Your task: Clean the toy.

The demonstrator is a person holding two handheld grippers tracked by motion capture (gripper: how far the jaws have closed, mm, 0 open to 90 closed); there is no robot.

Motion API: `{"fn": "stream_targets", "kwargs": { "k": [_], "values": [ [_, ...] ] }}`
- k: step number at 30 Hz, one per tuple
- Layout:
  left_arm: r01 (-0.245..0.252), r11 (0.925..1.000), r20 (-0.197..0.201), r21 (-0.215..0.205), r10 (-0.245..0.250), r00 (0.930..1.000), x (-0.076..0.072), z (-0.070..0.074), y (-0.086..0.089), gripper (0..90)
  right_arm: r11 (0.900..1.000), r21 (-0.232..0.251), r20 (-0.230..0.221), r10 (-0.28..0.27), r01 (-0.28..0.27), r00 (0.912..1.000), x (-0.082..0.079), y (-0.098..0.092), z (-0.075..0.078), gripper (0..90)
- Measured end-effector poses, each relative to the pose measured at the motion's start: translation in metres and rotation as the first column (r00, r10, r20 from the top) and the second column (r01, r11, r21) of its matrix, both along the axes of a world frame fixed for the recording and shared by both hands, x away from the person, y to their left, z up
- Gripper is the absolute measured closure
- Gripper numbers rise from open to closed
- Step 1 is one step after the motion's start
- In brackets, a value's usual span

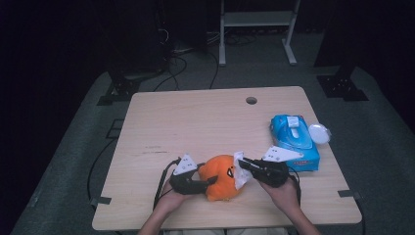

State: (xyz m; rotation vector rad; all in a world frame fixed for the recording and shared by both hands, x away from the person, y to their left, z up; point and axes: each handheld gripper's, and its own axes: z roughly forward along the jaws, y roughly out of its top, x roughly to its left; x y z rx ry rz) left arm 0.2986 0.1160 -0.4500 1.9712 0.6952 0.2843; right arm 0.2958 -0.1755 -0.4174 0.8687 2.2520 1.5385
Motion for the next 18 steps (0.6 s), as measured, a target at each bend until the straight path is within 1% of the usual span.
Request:
{"fn": "stream_targets", "kwargs": {
  "k": [1,2,4,5,6,8,9,10,11,12,13,14,15,16,17,18],
  "values": [
    [0.003,1.0000,0.002,0.004,-0.003,1.0000,-0.001,0.000,0.000,36.5,1.000,-0.010,0.003,0.000,0.000,1.0000,0.000,0.000,-0.001,83.5],
    [0.004,1.0000,0.005,0.001,-0.004,1.0000,-0.001,0.000,-0.001,36.5,1.000,-0.011,-0.007,-0.006,0.005,1.0000,0.002,-0.002,-0.003,83.6],
    [0.003,1.0000,0.005,0.001,-0.003,1.0000,-0.002,0.001,-0.002,36.3,0.999,-0.019,-0.038,-0.037,0.036,0.9986,0.007,-0.008,-0.009,83.6],
    [0.006,1.0000,0.007,0.001,-0.006,1.0000,-0.003,0.001,-0.002,35.9,0.999,-0.014,-0.051,-0.049,0.048,0.9975,0.009,-0.010,-0.011,83.5],
    [0.008,1.0000,0.000,-0.005,-0.008,1.0000,-0.003,0.001,-0.002,35.1,0.999,0.008,-0.068,-0.047,0.048,0.9966,0.010,-0.012,-0.011,83.5],
    [0.005,0.9999,-0.013,-0.016,-0.006,0.9999,-0.002,0.001,-0.003,31.7,1.000,0.018,-0.039,-0.023,0.024,0.9990,0.005,-0.007,-0.006,83.5],
    [0.000,0.9999,-0.020,-0.016,-0.001,0.9998,-0.002,0.002,-0.005,30.3,1.000,0.031,-0.025,0.003,-0.002,0.9997,0.002,-0.004,-0.002,83.5],
    [0.001,0.9999,-0.017,-0.015,-0.001,0.9999,-0.003,0.002,-0.006,29.1,0.999,0.030,-0.016,0.022,-0.021,0.9996,0.000,0.000,0.000,83.5],
    [0.003,0.9999,-0.016,-0.010,-0.003,0.9999,-0.003,0.003,-0.007,28.0,1.000,0.011,-0.008,0.026,-0.025,0.9996,-0.001,0.004,0.000,83.5],
    [0.002,0.9998,-0.020,-0.018,-0.002,0.9998,-0.003,0.003,-0.007,26.3,1.000,-0.006,-0.005,0.024,-0.024,0.9997,0.000,0.005,-0.002,83.5],
    [-0.002,0.9997,-0.030,-0.023,0.001,0.9996,-0.002,0.004,-0.007,22.3,1.000,-0.006,-0.017,0.024,-0.024,0.9996,0.001,0.003,-0.005,83.6],
    [-0.018,0.9991,-0.057,-0.039,0.016,0.9983,0.001,0.003,-0.006,19.1,1.000,-0.001,-0.021,0.024,-0.024,0.9995,0.003,0.001,-0.007,83.5],
    [-0.030,0.9986,-0.088,-0.043,0.026,0.9958,0.004,0.002,-0.007,15.9,1.000,0.012,-0.034,0.022,-0.022,0.9992,0.005,-0.002,-0.009,83.5],
    [-0.036,0.9981,-0.120,-0.049,0.030,0.9923,0.006,0.000,-0.007,12.1,1.000,0.018,-0.037,0.026,-0.026,0.9990,0.006,-0.003,-0.009,83.5],
    [-0.035,0.9975,-0.140,-0.061,0.026,0.9898,0.008,-0.002,-0.007,11.9,1.000,0.018,-0.035,0.025,-0.024,0.9991,0.006,-0.002,-0.009,83.5],
    [-0.023,0.9977,-0.143,-0.064,0.014,0.9896,0.009,-0.002,-0.008,14.3,1.000,0.012,-0.028,0.024,-0.024,0.9993,0.006,-0.001,-0.008,83.4]
  ]
}}
